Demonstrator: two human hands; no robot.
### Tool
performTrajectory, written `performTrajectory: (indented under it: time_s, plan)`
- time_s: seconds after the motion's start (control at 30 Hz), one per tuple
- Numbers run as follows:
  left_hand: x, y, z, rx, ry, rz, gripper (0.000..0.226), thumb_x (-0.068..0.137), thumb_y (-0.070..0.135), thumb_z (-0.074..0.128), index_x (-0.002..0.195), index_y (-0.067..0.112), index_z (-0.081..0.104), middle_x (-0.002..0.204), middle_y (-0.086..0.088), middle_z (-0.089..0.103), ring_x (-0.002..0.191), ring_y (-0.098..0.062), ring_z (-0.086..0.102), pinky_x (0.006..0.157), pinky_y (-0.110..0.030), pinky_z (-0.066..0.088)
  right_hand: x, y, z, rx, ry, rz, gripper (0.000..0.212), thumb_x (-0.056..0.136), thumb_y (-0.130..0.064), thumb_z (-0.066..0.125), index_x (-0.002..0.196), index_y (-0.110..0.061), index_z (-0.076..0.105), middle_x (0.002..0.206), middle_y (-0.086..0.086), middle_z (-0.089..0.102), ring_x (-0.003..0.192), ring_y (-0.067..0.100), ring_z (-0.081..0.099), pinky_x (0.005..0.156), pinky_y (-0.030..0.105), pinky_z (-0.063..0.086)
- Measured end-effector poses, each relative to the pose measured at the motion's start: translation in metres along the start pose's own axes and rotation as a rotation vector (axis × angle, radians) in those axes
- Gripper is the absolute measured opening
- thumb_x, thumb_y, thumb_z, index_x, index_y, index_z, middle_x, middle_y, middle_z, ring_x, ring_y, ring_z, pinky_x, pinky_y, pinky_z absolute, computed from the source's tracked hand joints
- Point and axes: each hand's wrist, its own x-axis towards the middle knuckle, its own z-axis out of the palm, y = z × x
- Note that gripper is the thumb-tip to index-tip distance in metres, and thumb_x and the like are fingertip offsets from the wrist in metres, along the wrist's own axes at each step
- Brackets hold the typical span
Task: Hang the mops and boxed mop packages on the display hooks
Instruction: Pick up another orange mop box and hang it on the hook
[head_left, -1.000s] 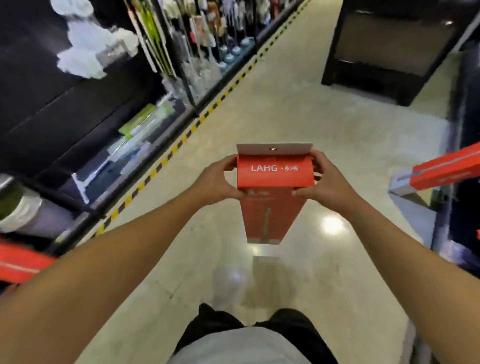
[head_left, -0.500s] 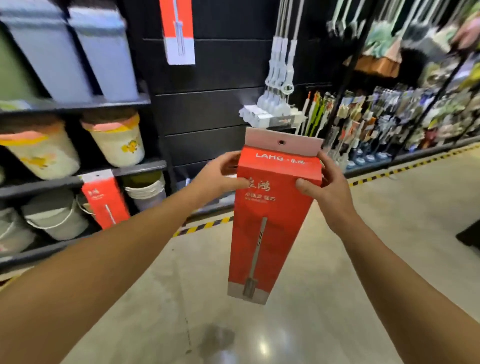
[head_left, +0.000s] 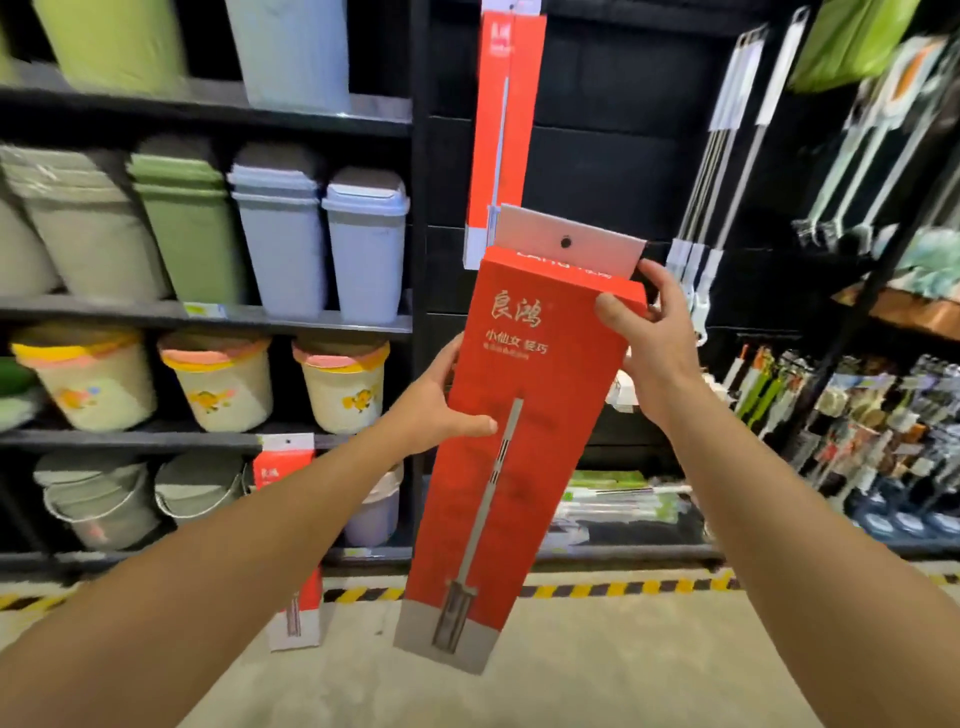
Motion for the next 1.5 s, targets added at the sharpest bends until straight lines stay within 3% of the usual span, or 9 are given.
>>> performTrajectory:
  time_s: [0.17,0.3,0.47,0.57,0.63,0.77,0.87,1.27,1.5]
  plan:
    - [0.059,0.02,0.004,0.008,0.117,-0.006,0.095,0.069,0.029,0.089,0.145,0.049,0.034,0.125,0.015,0.063,0.113,-0.007,0.062,0.094,-0.04,0.056,0.081,-0.002,-0.014,-0.125,-0.117,-0.141,0.088,0.068,-0.068,0.077,0.144,-0.041,0.04,0.126,-0.008,0.065,0.117,0.017,0.064,0.094,0.05,0.057]
    - [0.104,0.032,0.016,-0.017,0.209,0.01,0.093,0.067,0.031,0.09,0.143,0.05,0.039,0.123,0.018,0.065,0.115,-0.01,0.062,0.095,-0.046,0.056,0.141,-0.001,-0.023,-0.229,-0.171,-0.251,0.086,0.075,-0.071,0.068,0.148,-0.044,0.032,0.124,-0.018,0.062,0.119,0.011,0.061,0.1,0.049,0.054]
    - [0.152,0.038,0.018,-0.02,0.284,0.022,0.086,0.07,0.026,0.089,0.14,0.046,0.044,0.123,0.021,0.063,0.118,-0.006,0.058,0.095,-0.037,0.054,0.198,-0.004,-0.03,-0.283,-0.299,-0.358,0.089,0.075,-0.064,0.071,0.151,-0.047,0.029,0.14,-0.019,0.055,0.127,0.006,0.056,0.107,0.041,0.049]
    - [0.181,0.038,0.017,-0.04,0.289,0.033,0.081,0.072,0.021,0.088,0.136,0.047,0.046,0.118,0.024,0.065,0.113,-0.001,0.061,0.084,-0.024,0.055,0.231,-0.005,-0.029,-0.279,-0.397,-0.403,0.082,0.075,-0.052,0.078,0.142,-0.057,0.032,0.141,-0.016,0.055,0.124,0.005,0.059,0.103,0.038,0.052]
    - [0.204,0.033,0.01,-0.042,0.308,0.025,0.081,0.071,0.023,0.089,0.136,0.047,0.048,0.119,0.023,0.065,0.112,-0.002,0.062,0.086,-0.028,0.055,0.256,-0.005,-0.02,-0.3,-0.429,-0.416,0.072,0.076,-0.049,0.079,0.13,-0.066,0.034,0.135,-0.017,0.057,0.12,0.004,0.061,0.098,0.038,0.056]
    - [0.256,0.022,-0.012,-0.018,0.334,0.05,0.08,0.068,0.025,0.09,0.133,0.049,0.05,0.12,0.022,0.066,0.117,-0.009,0.06,0.097,-0.043,0.054,0.315,0.004,-0.001,-0.335,-0.428,-0.449,0.071,0.073,-0.054,0.079,0.132,-0.056,0.039,0.134,-0.012,0.059,0.122,0.015,0.061,0.097,0.049,0.056]
    - [0.298,0.016,-0.028,-0.017,0.349,0.086,0.078,0.07,0.017,0.089,0.132,0.047,0.052,0.116,0.023,0.067,0.114,-0.007,0.062,0.095,-0.041,0.056,0.36,0.011,0.013,-0.336,-0.424,-0.452,0.073,0.073,-0.054,0.08,0.134,-0.052,0.041,0.133,-0.009,0.06,0.12,0.017,0.063,0.095,0.05,0.056]
    - [0.452,0.027,-0.132,0.072,0.32,0.241,0.085,0.07,0.02,0.086,0.138,0.051,0.045,0.116,0.022,0.068,0.113,-0.002,0.06,0.095,-0.04,0.056,0.498,-0.001,0.082,-0.224,-0.314,-0.57,0.06,0.079,-0.038,0.078,0.13,-0.049,0.049,0.124,-0.011,0.067,0.109,0.013,0.069,0.092,0.045,0.059]
    - [0.515,0.047,-0.167,0.069,0.309,0.31,0.08,0.072,0.02,0.086,0.137,0.048,0.048,0.114,0.017,0.068,0.111,-0.011,0.063,0.091,-0.043,0.058,0.561,-0.023,0.102,-0.218,-0.295,-0.633,0.057,0.08,-0.034,0.077,0.13,-0.041,0.052,0.12,-0.008,0.07,0.105,0.015,0.071,0.09,0.046,0.06]
